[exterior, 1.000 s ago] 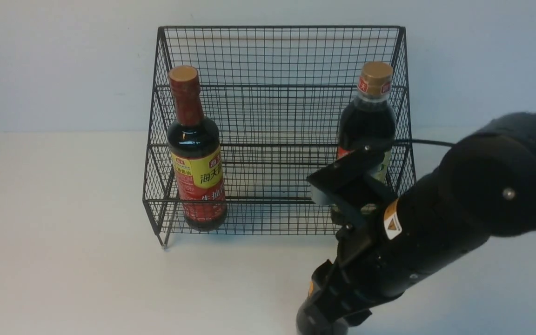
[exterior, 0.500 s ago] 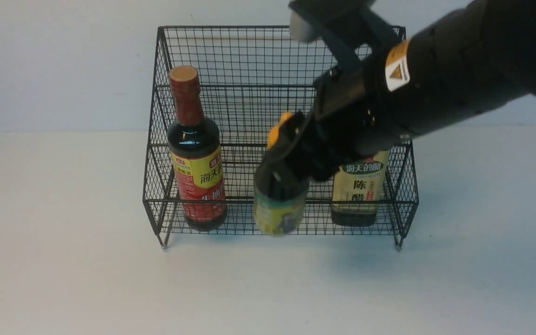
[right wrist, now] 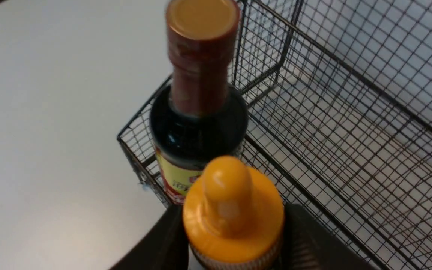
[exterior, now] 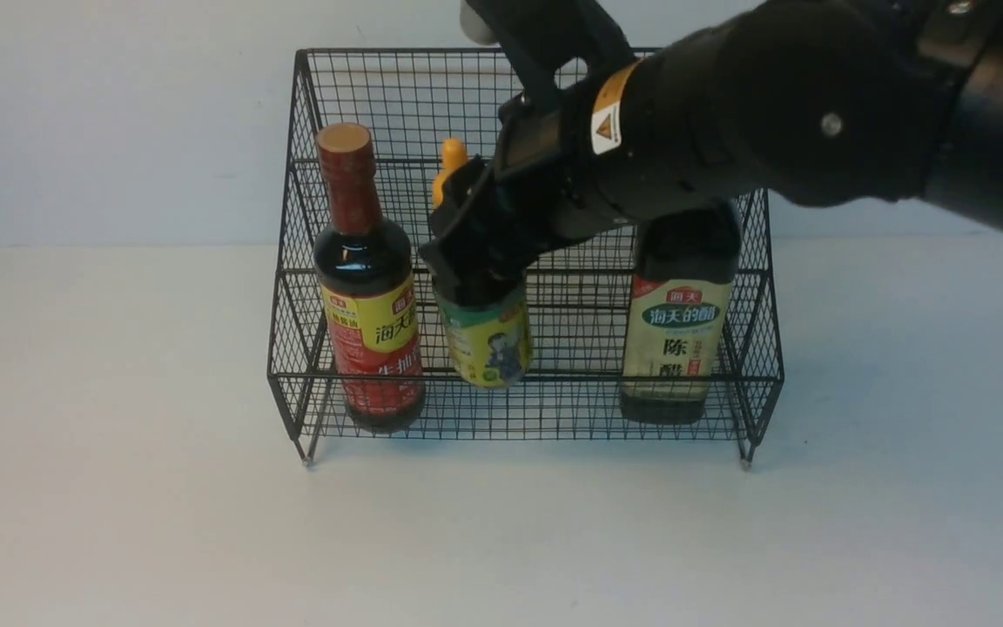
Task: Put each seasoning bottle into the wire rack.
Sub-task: Use the right arm to put the condiment bottle back on the shelf
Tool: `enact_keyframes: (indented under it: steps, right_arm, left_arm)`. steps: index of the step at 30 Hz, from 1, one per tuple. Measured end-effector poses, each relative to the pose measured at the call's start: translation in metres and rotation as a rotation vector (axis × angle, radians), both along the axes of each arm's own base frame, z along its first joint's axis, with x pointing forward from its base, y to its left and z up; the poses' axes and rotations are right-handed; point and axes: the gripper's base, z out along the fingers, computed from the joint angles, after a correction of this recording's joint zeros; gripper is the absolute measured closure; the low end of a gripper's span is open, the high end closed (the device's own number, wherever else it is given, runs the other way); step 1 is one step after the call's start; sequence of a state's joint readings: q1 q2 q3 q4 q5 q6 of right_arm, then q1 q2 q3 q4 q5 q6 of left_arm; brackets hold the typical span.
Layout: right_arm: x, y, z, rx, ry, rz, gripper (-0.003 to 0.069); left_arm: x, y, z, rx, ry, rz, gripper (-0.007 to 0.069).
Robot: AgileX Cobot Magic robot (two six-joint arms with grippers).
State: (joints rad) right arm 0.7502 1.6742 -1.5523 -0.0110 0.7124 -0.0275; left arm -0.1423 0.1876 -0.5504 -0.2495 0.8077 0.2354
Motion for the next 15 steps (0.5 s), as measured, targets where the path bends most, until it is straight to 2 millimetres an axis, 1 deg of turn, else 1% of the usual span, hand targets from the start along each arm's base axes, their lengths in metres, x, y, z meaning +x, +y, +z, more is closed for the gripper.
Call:
enact_keyframes:
  steps: [4, 5, 7, 13, 15]
  right_arm:
    - [0.019, -0.007, -0.009, 0.004, 0.007, -0.054, 0.0361]
    - [0.02, -0.007, -0.01, 0.002, 0.008, -0.057, 0.0361]
    - [0.033, -0.012, -0.023, -0.014, 0.037, -0.092, 0.0361]
    - [0.047, -0.011, -0.05, -0.05, 0.112, -0.13, 0.0361]
    - [0.049, -0.01, -0.055, -0.059, 0.123, -0.131, 0.0361]
  left_arm:
    - [0.0, 0.0, 0.0, 0.0, 0.0, 0.0, 0.0629]
    - [0.0, 0.0, 0.0, 0.0, 0.0, 0.0, 0.0629]
    - [0.0, 0.0, 0.0, 0.0, 0.0, 0.0, 0.0629]
    - [0.0, 0.0, 0.0, 0.001, 0.0, 0.0, 0.0629]
    - [0.0, 0.0, 0.0, 0.001, 0.0, 0.0, 0.0629]
